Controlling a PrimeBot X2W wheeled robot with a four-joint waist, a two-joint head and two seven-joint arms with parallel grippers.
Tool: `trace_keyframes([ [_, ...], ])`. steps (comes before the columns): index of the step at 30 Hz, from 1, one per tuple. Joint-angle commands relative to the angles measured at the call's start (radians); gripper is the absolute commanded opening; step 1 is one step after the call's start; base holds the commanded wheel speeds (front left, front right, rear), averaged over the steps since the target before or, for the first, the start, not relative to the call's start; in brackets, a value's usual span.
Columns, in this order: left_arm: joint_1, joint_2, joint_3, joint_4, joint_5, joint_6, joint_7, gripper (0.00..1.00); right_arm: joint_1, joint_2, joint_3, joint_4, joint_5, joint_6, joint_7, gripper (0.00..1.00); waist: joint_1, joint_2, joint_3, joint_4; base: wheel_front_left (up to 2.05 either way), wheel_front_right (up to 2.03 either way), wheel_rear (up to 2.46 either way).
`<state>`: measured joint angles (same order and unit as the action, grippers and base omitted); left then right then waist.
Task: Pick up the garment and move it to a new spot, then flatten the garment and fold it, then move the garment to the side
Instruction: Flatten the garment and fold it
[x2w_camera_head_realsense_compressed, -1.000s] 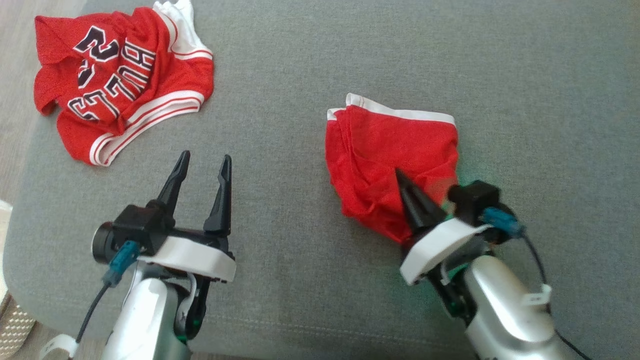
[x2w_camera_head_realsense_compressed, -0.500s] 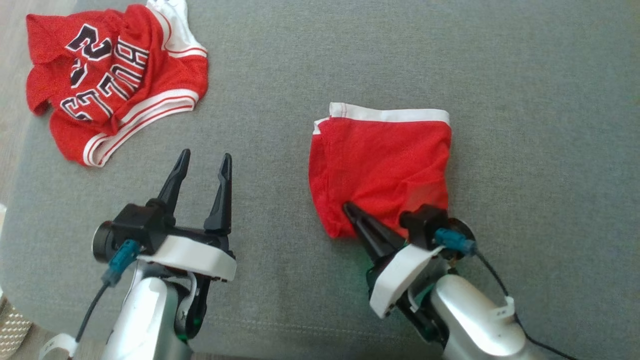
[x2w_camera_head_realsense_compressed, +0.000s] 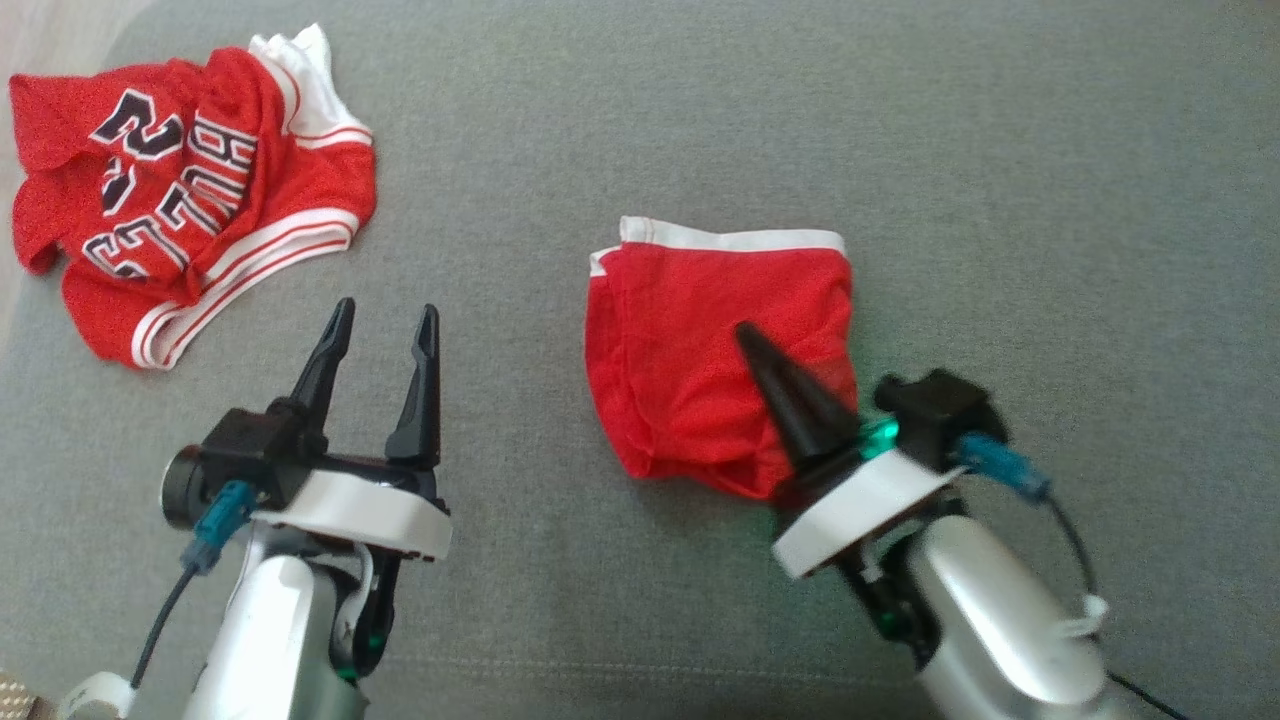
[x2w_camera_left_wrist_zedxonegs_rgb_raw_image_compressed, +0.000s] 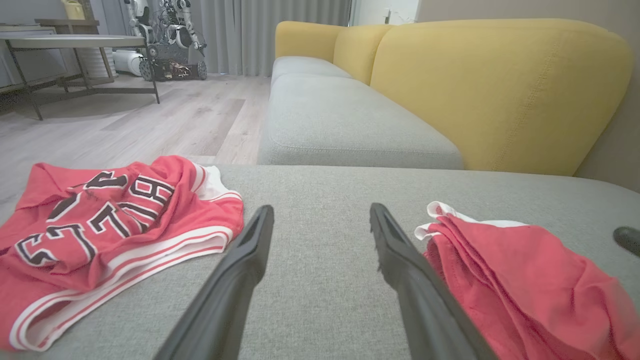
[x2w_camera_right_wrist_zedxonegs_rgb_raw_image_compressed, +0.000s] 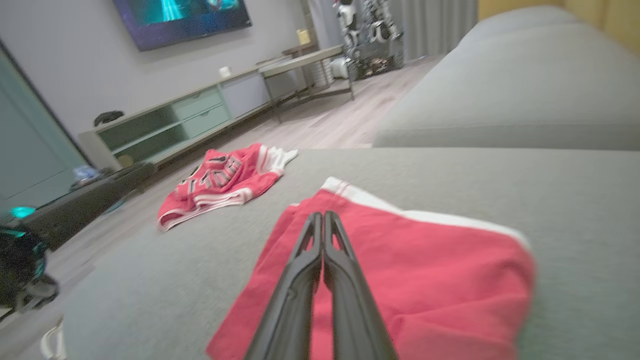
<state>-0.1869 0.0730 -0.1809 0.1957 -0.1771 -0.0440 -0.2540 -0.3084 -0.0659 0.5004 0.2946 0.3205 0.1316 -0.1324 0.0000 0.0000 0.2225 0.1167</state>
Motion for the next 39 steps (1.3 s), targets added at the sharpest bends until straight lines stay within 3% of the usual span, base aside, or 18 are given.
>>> trace_keyframes([
  [1,-0.013,0.024,0.04,-0.036,0.011,0.008,-0.008,1.0,0.021,0.015,-0.013,-0.042,-0.016,-0.001,-0.007,0.37,0.0,0.0,-0.01,-0.01,0.0,0.0,0.0],
  [2,-0.011,0.026,0.046,-0.039,0.009,0.011,-0.008,1.0,0.031,0.015,-0.052,-0.059,-0.029,-0.001,-0.008,0.88,0.0,0.0,-0.014,-0.014,0.0,0.0,0.0],
  [3,-0.009,0.028,0.052,-0.043,0.008,0.015,-0.008,1.0,0.041,0.014,-0.09,-0.074,-0.042,-0.001,-0.006,1.0,0.0,0.0,-0.018,-0.017,0.0,0.0,0.0],
  [9,0.006,0.044,0.068,-0.057,0.008,0.024,-0.008,1.0,0.101,0.015,-0.323,-0.164,-0.119,-0.001,-0.001,1.0,0.0,0.0,-0.042,-0.03,0.0,0.0,0.0],
  [15,0.031,0.052,0.058,-0.065,0.013,0.025,-0.008,1.0,0.163,0.015,-0.458,-0.229,-0.167,-0.001,0.036,1.0,0.0,0.0,-0.069,-0.031,0.0,0.0,0.0],
  [39,0.169,0.085,0.019,-0.108,0.014,0.04,0.047,1.0,0.369,0.016,-0.538,-0.324,-0.163,-0.001,0.12,1.0,0.0,0.0,-0.204,-0.041,0.0,0.0,0.0],
])
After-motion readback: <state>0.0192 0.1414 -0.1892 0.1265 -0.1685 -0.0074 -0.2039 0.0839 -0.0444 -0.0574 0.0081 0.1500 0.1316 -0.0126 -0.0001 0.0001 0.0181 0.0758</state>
